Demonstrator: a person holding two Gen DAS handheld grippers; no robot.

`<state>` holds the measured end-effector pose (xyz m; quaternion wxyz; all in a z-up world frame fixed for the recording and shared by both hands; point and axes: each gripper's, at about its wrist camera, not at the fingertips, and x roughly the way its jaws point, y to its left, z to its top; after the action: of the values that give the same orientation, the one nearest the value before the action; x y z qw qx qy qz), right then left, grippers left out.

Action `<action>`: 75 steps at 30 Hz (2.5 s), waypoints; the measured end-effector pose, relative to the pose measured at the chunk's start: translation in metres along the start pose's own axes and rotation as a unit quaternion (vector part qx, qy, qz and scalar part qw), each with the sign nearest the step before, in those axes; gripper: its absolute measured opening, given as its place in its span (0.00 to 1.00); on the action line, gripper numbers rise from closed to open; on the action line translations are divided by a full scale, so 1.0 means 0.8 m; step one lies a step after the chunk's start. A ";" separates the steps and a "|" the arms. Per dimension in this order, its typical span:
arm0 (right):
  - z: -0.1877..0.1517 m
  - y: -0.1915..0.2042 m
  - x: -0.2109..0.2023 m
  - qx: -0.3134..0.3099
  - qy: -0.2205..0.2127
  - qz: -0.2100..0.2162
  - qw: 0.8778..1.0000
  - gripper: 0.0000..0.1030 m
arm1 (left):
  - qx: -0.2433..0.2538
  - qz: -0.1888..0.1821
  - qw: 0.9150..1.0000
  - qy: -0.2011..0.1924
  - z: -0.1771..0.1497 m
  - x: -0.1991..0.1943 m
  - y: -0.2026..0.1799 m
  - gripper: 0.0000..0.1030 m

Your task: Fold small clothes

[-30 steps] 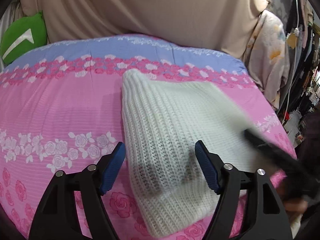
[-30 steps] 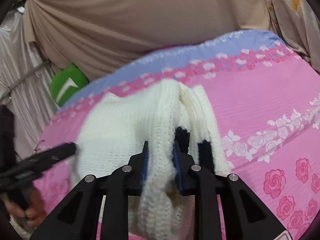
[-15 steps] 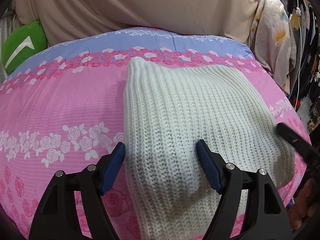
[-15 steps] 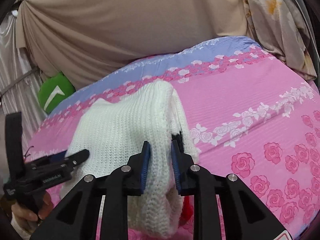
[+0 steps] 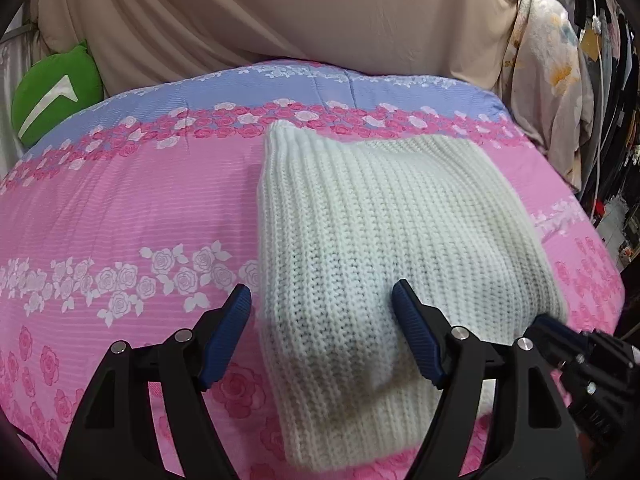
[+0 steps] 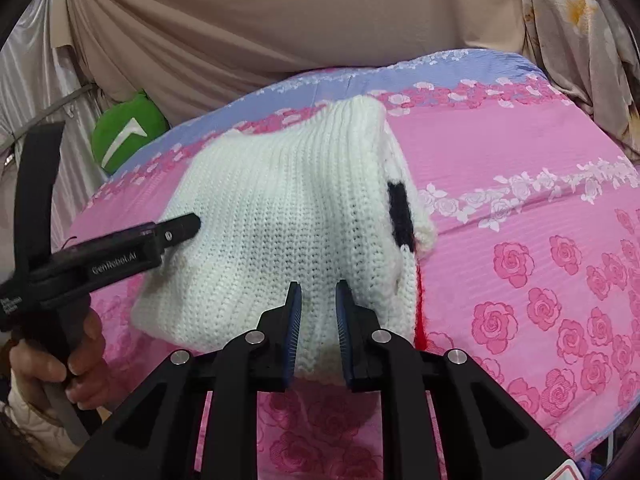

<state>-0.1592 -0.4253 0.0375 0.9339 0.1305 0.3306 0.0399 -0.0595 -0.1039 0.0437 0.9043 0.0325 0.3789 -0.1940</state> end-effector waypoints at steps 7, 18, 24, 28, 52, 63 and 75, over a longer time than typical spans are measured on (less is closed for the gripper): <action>0.052 -0.019 -0.016 0.007 -0.062 -0.009 0.998 0.44 | -0.024 0.006 0.999 -0.030 0.014 -0.027 0.021 0.69; 0.108 -0.012 0.047 -0.010 -0.059 0.024 0.998 0.15 | -0.042 0.003 0.999 -0.004 0.032 0.011 0.027 0.70; 0.104 -0.041 0.101 0.010 0.012 -0.006 1.000 0.15 | -0.030 0.014 0.999 0.005 0.033 0.028 0.020 0.71; 0.096 -0.049 0.093 0.031 0.002 0.004 1.000 0.17 | -0.023 0.027 0.999 0.008 0.030 0.037 0.015 0.76; 0.031 -0.021 0.002 0.005 -0.035 -0.015 0.999 0.29 | -0.018 0.046 0.999 0.005 0.025 0.028 0.007 0.75; 0.041 -0.065 0.057 0.066 0.014 0.006 0.998 0.58 | -0.026 0.034 0.999 0.008 0.027 0.019 -0.001 0.80; 0.047 -0.068 0.088 0.068 0.026 0.020 0.997 0.77 | -0.095 -0.086 0.989 0.078 0.024 0.070 0.016 0.96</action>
<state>-0.0819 -0.4749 0.0081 0.9129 0.1994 0.3541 0.0394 -0.0057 -0.1144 0.0173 0.8511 -0.0707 0.4661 -0.2310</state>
